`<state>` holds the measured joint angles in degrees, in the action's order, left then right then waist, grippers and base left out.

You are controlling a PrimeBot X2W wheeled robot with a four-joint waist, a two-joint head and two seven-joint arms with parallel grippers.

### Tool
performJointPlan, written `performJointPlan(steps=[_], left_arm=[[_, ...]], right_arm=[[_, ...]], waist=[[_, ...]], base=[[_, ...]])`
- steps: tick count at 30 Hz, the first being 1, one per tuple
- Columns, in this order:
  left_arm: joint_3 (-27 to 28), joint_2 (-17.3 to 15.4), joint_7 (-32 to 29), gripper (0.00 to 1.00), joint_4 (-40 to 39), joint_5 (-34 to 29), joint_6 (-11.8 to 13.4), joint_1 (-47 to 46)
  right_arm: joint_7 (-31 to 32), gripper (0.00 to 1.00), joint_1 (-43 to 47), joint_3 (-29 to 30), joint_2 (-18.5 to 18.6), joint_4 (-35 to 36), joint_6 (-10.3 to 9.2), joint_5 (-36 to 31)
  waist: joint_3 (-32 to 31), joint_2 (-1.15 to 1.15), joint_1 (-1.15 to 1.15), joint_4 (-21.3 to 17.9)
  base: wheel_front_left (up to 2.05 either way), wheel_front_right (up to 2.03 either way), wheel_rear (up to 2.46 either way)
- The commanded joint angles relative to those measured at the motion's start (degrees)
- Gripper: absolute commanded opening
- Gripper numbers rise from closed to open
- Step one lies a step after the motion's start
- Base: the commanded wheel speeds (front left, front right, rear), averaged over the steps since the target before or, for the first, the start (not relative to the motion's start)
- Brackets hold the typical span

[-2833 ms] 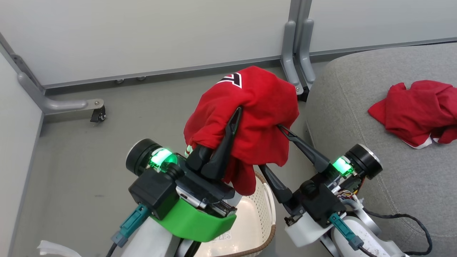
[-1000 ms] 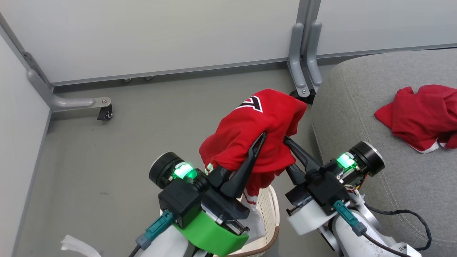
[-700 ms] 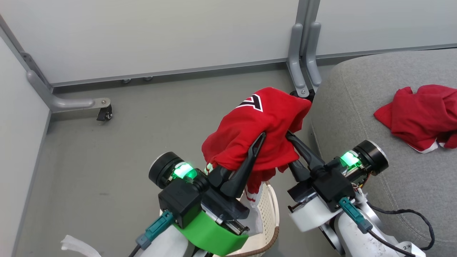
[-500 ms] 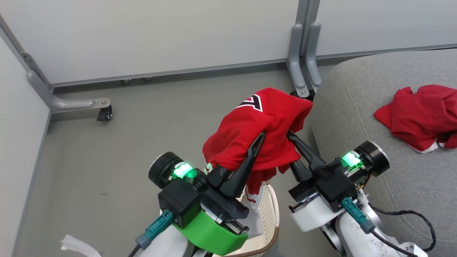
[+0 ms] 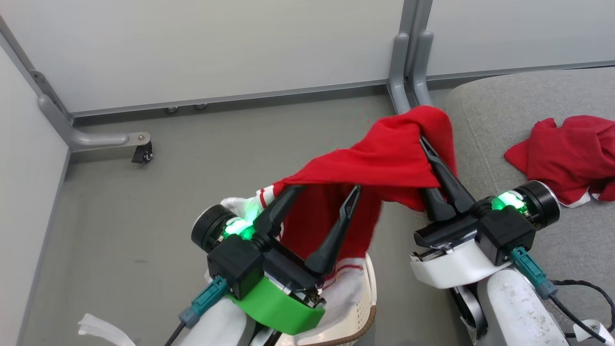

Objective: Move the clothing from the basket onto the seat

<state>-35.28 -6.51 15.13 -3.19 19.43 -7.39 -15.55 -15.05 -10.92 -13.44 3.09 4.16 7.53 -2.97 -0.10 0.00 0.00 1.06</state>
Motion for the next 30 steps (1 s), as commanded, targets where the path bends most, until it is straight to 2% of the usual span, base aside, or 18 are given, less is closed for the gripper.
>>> performJointPlan(steps=[1,15,26,30], left_arm=[[0.3,-0.5,0.0,1.00,0.3,-0.7,-0.2,0.5],[3.1,-2.2,0.0,1.00,2.2,-1.4,-0.2,3.6],[9.4,-3.0,0.0,1.00,4.4,-2.7,-0.2,7.9],[14.0,-2.9,0.0,1.00,7.5,-3.7,-0.2,10.3]], right_arm=[[-0.2,0.00,0.2,0.4,0.0,0.5,-0.08,0.5],[-0.2,0.00,-0.4,5.2,-0.2,2.9,-0.08,1.8],[-0.2,0.00,0.9,8.2,-0.2,3.9,-0.08,0.9],[-0.2,0.00,1.3,9.1,-0.2,4.2,-0.08,0.9]], waist=[[0.0,0.00,0.00,0.0],[-0.1,0.00,0.00,1.1],[-0.3,0.00,0.00,2.6],[-0.4,0.00,0.00,2.9]], base=[[0.00,0.00,0.00],[0.00,0.00,0.00],[0.00,0.00,0.00],[0.00,0.00,0.00]])
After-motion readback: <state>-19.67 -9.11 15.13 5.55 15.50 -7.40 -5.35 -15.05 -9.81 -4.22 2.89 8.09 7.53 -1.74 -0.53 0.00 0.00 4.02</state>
